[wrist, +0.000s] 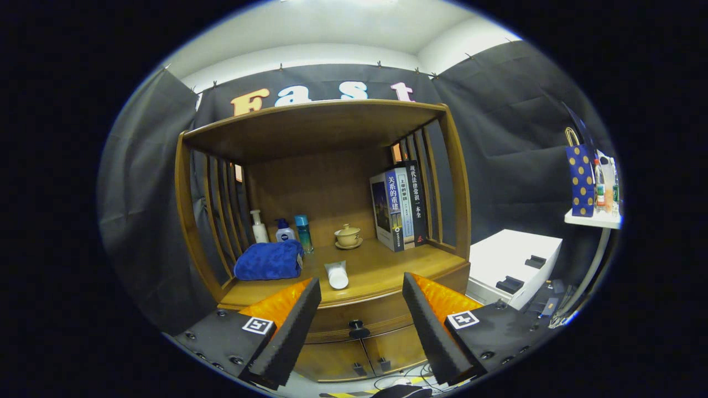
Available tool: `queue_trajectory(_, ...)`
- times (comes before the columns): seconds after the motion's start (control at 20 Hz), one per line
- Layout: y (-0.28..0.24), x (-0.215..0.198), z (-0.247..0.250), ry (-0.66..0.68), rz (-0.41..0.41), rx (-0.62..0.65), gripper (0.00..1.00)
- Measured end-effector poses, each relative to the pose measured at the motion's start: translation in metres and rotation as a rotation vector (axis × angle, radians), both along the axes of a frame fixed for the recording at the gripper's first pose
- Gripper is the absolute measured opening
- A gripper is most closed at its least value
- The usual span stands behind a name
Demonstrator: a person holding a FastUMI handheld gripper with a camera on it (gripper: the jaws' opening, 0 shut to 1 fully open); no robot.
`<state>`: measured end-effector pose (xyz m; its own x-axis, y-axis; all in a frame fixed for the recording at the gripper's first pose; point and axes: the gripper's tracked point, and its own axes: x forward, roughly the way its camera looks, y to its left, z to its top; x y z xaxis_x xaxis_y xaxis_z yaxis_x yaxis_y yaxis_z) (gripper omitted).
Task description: Pull open the drawer, take out the items inside it, and place them on the countertop above the cabinet.
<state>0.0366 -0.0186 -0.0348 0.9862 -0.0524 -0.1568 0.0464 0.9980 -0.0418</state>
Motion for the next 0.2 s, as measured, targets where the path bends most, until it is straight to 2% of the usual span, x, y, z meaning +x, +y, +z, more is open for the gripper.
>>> queue_trajectory(0.2,0.006,-0.0019,-0.0027,-0.001,0.009,-0.004,0.98)
